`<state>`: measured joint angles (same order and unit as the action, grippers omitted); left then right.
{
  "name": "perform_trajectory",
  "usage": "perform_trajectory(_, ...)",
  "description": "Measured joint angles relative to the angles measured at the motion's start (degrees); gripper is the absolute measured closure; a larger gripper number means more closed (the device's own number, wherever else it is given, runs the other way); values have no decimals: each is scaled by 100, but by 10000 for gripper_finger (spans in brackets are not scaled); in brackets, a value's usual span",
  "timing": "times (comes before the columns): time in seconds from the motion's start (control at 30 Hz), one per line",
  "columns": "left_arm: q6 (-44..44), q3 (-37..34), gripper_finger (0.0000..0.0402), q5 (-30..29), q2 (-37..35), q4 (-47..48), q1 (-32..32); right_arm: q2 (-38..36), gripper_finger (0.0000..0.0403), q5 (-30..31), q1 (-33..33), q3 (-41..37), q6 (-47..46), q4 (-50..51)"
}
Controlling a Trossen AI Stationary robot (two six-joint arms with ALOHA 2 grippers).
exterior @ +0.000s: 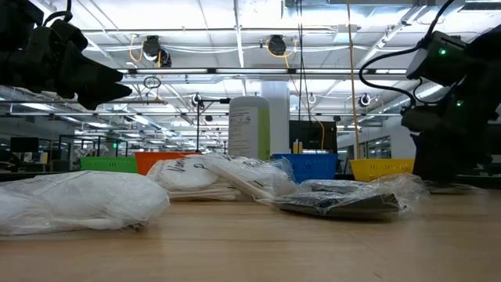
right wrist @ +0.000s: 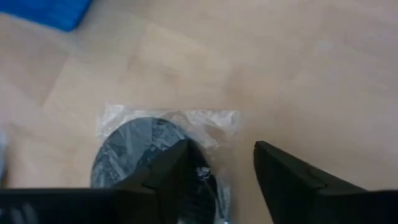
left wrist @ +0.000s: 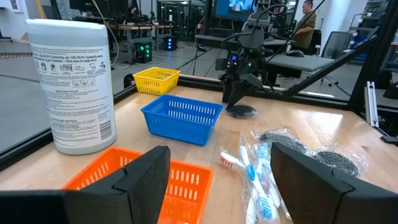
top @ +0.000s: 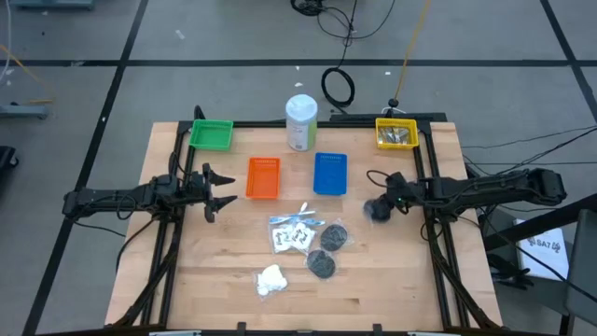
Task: Pick & Place Travel size toiletries
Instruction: Put the top hairbrush into the blue bin
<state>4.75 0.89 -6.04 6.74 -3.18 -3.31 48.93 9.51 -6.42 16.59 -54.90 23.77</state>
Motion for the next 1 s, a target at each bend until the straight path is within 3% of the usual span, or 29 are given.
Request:
perform_trajectory(0.4,1,1,128,0,-2,0,1,6,395,-96,2,-17,482,-315)
perform_trajectory(0.63,1,-1,128,2,-2,0,0,-137,401,-260,2,-25,935,-1708)
perform_trajectory(0.83,2,1,128,0,-1,-2,1,-261,402,-691,4,-20,1441,-3653)
perform_trajectory(1.0,0,1,128,0,-1,0,0,-181,402,-668,2,-14,1921,-5008)
